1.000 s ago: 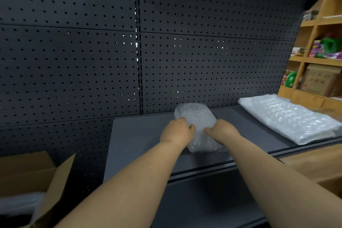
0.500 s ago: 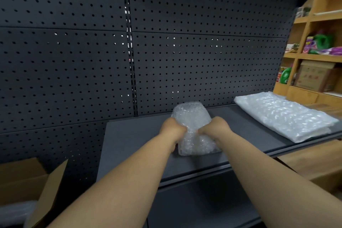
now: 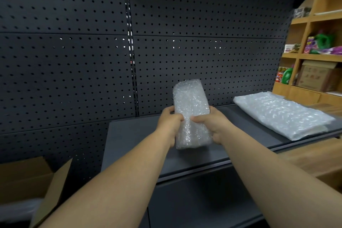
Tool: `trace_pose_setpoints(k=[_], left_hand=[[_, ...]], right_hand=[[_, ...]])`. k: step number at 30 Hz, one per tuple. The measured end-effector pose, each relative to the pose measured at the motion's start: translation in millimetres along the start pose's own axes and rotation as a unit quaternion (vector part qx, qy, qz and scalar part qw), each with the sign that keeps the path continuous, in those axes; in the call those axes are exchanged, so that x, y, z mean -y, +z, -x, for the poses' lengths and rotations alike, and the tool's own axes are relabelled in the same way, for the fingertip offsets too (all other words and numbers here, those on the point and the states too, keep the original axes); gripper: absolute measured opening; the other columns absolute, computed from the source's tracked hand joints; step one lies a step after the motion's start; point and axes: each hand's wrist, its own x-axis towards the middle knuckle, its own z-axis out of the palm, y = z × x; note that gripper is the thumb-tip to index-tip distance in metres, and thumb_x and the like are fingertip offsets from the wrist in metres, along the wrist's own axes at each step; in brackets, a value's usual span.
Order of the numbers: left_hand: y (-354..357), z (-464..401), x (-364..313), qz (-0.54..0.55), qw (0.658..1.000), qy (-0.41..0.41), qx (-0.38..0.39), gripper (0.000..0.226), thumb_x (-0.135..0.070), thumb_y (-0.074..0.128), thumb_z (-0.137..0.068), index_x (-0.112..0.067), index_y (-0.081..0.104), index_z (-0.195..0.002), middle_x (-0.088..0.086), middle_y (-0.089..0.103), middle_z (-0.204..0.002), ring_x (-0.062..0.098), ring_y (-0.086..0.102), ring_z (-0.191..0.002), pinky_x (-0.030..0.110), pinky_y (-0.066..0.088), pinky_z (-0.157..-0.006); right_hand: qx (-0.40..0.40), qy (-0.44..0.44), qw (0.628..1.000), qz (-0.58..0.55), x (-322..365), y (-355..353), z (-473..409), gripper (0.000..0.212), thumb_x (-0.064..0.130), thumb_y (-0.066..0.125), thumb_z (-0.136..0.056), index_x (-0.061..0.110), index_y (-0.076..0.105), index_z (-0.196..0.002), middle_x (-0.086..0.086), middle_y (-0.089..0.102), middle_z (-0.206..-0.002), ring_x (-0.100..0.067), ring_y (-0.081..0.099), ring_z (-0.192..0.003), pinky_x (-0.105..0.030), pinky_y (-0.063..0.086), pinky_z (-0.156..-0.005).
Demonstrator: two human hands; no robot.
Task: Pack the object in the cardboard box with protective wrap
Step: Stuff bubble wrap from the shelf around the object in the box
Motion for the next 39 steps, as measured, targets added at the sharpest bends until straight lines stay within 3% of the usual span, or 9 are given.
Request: trace_pose_setpoints(k=[4, 7, 12, 15, 19, 27, 30, 33, 39], left_hand=[[-8.3, 6.9, -3.1, -0.100, 0.993, 0.060, -0.016, 0.042, -0.006, 0.054, -0.086, -0.015, 0.050, -0.127, 0.003, 0.061, -0.114, 0.018, 0.061, -0.093, 0.030, 0.051, -0.080], [-23.5, 11.8, -12.8, -0.212, 0.966, 0.132, -0.072, 0.030, -0.019, 0.057, -0.091, -0.014, 0.056, -0.120, 0.003, 0.062, -0.114, 0.015, 0.056, -0.090, 0.023, 0.043, -0.070], [-66.2, 26.6, -25.3, -0.523, 0.790, 0.236, -0.215, 0.036, -0.028, 0.048, -0.095, -0.015, 0.054, -0.129, 0.009, 0.056, -0.126, 0.030, 0.052, -0.113, 0.038, 0.040, -0.090], [-94.4, 39.9, -28.8, -0.637, 0.679, 0.273, -0.243, 0.033, -0.027, 0.047, -0.095, -0.014, 0.056, -0.125, 0.009, 0.058, -0.123, 0.030, 0.053, -0.111, 0.039, 0.038, -0.091], [-133.9, 59.6, -26.5, -0.711, 0.599, 0.274, -0.244, 0.029, -0.026, 0.050, -0.094, -0.011, 0.062, -0.115, 0.010, 0.061, -0.115, 0.030, 0.056, -0.108, 0.040, 0.039, -0.096], [-207.0, 101.3, -27.6, -0.730, 0.581, 0.228, -0.277, 0.033, -0.035, 0.047, -0.094, -0.014, 0.062, -0.115, 0.008, 0.063, -0.113, 0.027, 0.059, -0.105, 0.039, 0.043, -0.091], [-238.6, 117.0, -30.2, -0.737, 0.572, 0.221, -0.286, 0.032, -0.035, 0.047, -0.094, -0.014, 0.062, -0.114, 0.008, 0.064, -0.112, 0.027, 0.059, -0.103, 0.040, 0.044, -0.090], [-277.7, 132.6, -32.3, -0.743, 0.566, 0.209, -0.288, 0.034, -0.036, 0.043, -0.095, -0.016, 0.059, -0.118, 0.007, 0.060, -0.117, 0.026, 0.056, -0.108, 0.038, 0.041, -0.093], [-364.7, 165.5, -34.4, -0.760, 0.558, 0.190, -0.274, 0.036, -0.037, 0.038, -0.098, -0.018, 0.055, -0.123, 0.004, 0.057, -0.123, 0.024, 0.053, -0.113, 0.037, 0.040, -0.096]], right_hand=[[-0.046, -0.041, 0.996, 0.070, 3.9, -0.3, 3.8, 0.042, -0.003, 0.073, -0.074, 0.007, 0.057, -0.111, -0.016, 0.068, -0.107, -0.032, 0.068, -0.089, -0.049, 0.057, -0.081], [-0.102, -0.124, 0.949, 0.271, 15.5, -0.7, 8.9, 0.030, 0.002, 0.067, -0.076, 0.013, 0.055, -0.101, -0.007, 0.065, -0.098, -0.027, 0.063, -0.087, -0.034, 0.052, -0.074], [-0.159, -0.249, 0.778, 0.555, 27.2, 14.6, 27.6, 0.033, -0.001, 0.044, -0.084, 0.017, 0.049, -0.112, -0.003, 0.054, -0.071, -0.028, 0.049, -0.065, -0.029, 0.036, -0.055], [-0.149, -0.318, 0.689, 0.634, 20.5, 29.4, 36.6, 0.042, 0.000, 0.052, -0.085, 0.017, 0.047, -0.123, -0.007, 0.064, -0.082, -0.026, 0.047, -0.062, -0.028, 0.034, -0.053], [-0.134, -0.377, 0.617, 0.678, 7.3, 50.3, 45.4, 0.045, -0.002, 0.054, -0.080, 0.017, 0.048, -0.120, -0.002, 0.062, -0.084, -0.023, 0.042, -0.063, -0.025, 0.016, -0.043], [-0.093, -0.410, 0.622, 0.661, -4.5, 115.1, 61.0, 0.038, 0.005, 0.058, -0.079, 0.020, 0.052, -0.113, 0.001, 0.064, -0.087, -0.022, 0.047, -0.064, -0.025, 0.023, -0.046], [-0.066, -0.431, 0.621, 0.651, -5.0, 147.0, 75.9, 0.042, 0.005, 0.054, -0.083, 0.019, 0.048, -0.122, -0.002, 0.064, -0.096, -0.025, 0.059, -0.077, -0.028, 0.030, -0.053], [-0.045, -0.435, 0.623, 0.648, -5.3, 185.7, 95.1, 0.045, 0.002, 0.052, -0.085, 0.017, 0.044, -0.127, -0.004, 0.062, -0.100, -0.025, 0.051, -0.075, -0.032, 0.034, -0.057], [-0.028, -0.445, 0.616, 0.649, -25.5, 270.9, 131.7, 0.035, -0.002, 0.055, -0.081, 0.012, 0.052, -0.113, -0.006, 0.052, -0.084, -0.026, 0.044, -0.069, -0.029, 0.019, -0.046]])
